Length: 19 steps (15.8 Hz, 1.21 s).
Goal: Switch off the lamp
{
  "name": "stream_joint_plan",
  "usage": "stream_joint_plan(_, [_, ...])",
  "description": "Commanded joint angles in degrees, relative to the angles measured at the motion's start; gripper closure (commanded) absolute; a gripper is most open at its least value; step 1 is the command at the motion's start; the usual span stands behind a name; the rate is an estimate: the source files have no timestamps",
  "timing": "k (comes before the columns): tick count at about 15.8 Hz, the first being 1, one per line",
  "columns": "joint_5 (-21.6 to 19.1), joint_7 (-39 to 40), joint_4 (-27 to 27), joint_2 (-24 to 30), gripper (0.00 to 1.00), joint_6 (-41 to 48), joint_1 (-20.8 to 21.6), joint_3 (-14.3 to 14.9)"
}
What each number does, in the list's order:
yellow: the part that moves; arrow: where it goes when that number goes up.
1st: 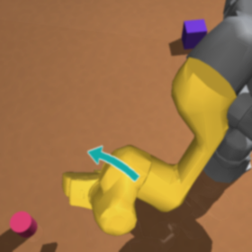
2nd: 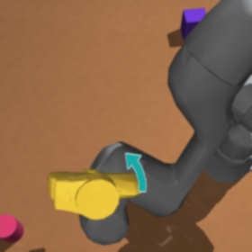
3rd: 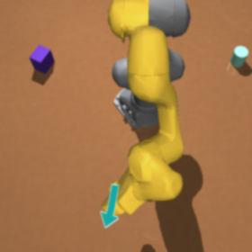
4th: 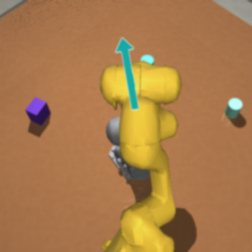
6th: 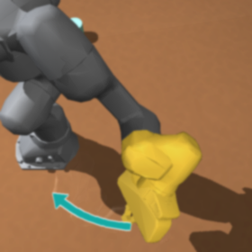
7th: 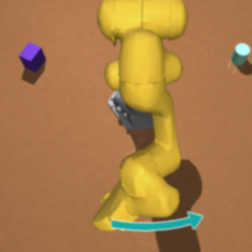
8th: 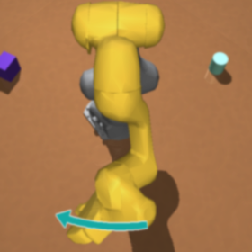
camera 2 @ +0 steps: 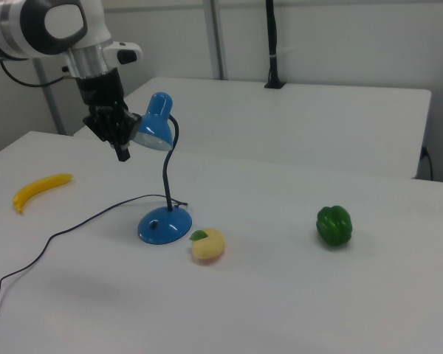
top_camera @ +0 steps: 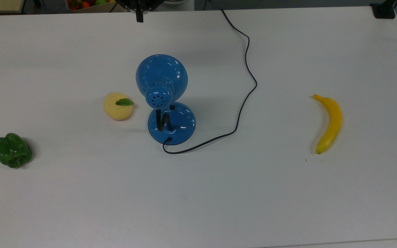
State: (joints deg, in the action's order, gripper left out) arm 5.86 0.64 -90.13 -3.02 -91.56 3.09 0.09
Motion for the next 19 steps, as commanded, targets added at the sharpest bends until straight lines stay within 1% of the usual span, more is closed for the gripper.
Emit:
stream_joint_plan(1, [-0.5, 1.5, 0.1, 1.2, 0.78, 2.8, 0.6, 0.0])
stream_joint_plan(2, [-0.5, 1.4, 0.1, 1.3, 0.6, 3.4, 0.6, 0.0])
stream_joint_plan(3, [-0.5, 1.5, 0.1, 1.7, 0.48, 4.0, 0.7, 0.0])
stream_joint_plan(5, [-0.5, 1.4, 0.1, 2.3, 0.0, 4.3, 0.5, 0.0])
stream_joint_plan(10, [-0.5, 1.1, 0.3, 2.4, 0.0, 4.2, 0.7, -0.3])
stream_joint_plan(12, [-0.6, 1.0, 2.4, 2.3, 0.0, 4.6, 0.5, 0.0])
stream_joint_plan(19, [-1.1, 1.1, 2.6, 2.4, 0.0, 6.0, 0.3, 0.1])
